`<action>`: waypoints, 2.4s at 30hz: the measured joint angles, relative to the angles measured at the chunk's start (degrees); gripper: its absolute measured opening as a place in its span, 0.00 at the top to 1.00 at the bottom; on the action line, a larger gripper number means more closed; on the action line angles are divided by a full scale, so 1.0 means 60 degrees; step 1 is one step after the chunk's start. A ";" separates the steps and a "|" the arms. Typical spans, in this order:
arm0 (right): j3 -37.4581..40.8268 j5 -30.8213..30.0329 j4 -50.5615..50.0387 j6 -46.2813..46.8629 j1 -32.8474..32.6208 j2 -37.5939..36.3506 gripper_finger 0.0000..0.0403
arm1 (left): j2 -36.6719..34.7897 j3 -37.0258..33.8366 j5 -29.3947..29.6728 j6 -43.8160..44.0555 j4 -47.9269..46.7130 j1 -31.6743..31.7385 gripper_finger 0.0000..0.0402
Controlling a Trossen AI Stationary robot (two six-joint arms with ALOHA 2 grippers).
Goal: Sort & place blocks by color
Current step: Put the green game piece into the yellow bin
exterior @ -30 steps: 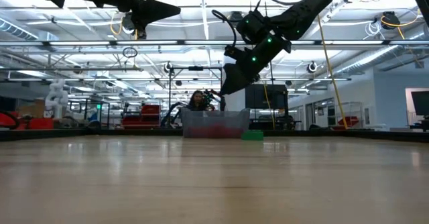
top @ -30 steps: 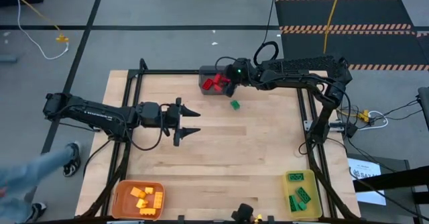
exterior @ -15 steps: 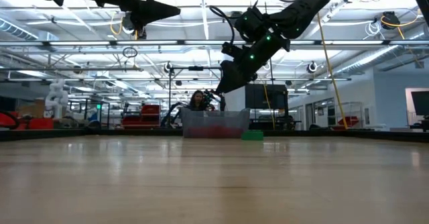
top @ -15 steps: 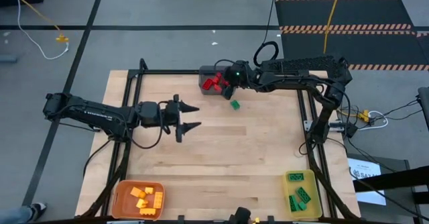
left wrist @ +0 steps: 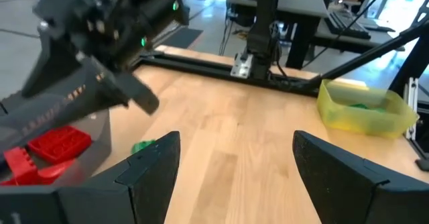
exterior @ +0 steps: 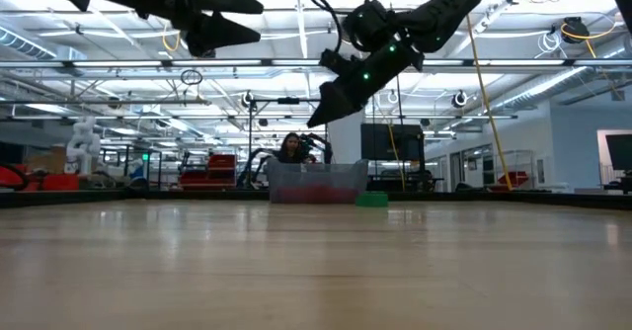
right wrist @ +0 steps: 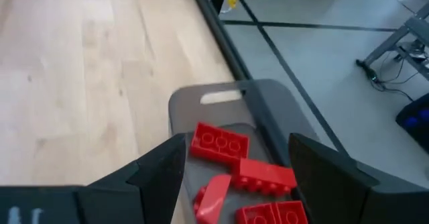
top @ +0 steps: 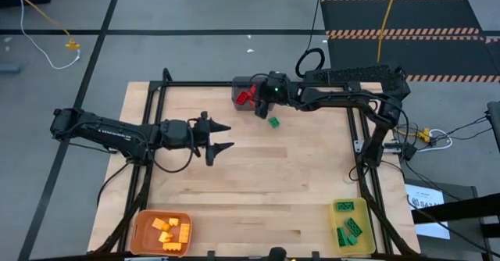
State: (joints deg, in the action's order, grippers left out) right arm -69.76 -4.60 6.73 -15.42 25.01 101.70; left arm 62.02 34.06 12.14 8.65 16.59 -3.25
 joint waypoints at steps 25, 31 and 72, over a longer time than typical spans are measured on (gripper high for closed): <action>0.0465 0.0095 -0.5474 0.2499 -0.0127 -0.1179 0.36 | 0.0000 -0.0004 0.0011 0.0198 -0.1250 0.0381 0.29; 0.1602 0.0138 -0.4113 0.3735 -0.0127 -0.1174 0.36 | 0.0000 -0.0004 0.0007 0.0588 -0.1255 0.0541 0.29; 0.2091 -0.1056 -0.2497 0.3628 -0.0914 0.0505 0.47 | 0.0000 -0.0007 -0.0044 0.0341 -0.1092 0.0528 0.29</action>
State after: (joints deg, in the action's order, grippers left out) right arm -57.21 -10.94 -8.25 6.35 19.53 104.73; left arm 62.02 34.02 11.88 10.70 10.04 -0.08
